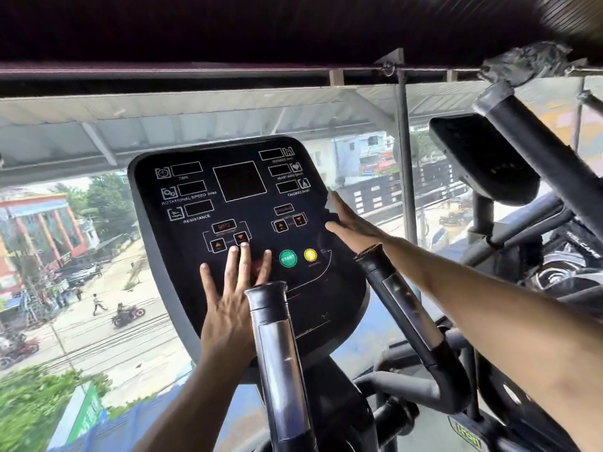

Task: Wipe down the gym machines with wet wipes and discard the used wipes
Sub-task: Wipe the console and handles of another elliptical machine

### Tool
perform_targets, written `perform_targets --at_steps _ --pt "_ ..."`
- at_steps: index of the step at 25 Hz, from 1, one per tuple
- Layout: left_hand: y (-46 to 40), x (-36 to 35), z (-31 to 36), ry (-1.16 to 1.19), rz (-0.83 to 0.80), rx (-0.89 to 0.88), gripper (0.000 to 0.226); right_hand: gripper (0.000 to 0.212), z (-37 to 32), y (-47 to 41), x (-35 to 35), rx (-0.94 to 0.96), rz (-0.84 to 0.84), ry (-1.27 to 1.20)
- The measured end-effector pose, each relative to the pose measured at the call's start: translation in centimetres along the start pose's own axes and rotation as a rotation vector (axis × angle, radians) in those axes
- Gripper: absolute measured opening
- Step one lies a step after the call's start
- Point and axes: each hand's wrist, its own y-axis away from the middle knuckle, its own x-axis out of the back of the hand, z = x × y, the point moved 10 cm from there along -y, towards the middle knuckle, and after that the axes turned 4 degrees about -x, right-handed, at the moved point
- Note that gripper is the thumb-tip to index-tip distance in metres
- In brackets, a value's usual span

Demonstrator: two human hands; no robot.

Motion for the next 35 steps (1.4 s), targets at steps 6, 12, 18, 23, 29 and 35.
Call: perform_targets --at_steps 6,12,18,23,29,35 --pt "0.1 0.0 0.1 0.007 -0.001 -0.001 0.077 0.083 4.4 2.0 -2.4 0.156 0.022 -0.107" --pt "0.1 -0.3 0.1 -0.014 0.005 -0.009 0.077 0.079 1.9 2.1 -0.1 0.145 0.04 0.025" --pt "-0.2 0.1 0.3 0.028 0.018 -0.01 0.075 0.037 -1.4 2.2 4.2 0.029 0.191 0.207" --pt "-0.2 0.1 0.2 0.043 -0.006 0.002 0.075 0.044 0.8 9.1 8.8 -0.027 0.333 0.027" --pt "-0.1 0.7 0.3 0.067 -0.013 0.001 0.075 0.027 -3.7 16.1 10.8 0.043 0.608 -0.309" --pt "0.0 1.1 0.3 0.107 -0.031 0.015 0.072 0.033 -14.2 18.1 14.7 0.218 0.803 -0.054"
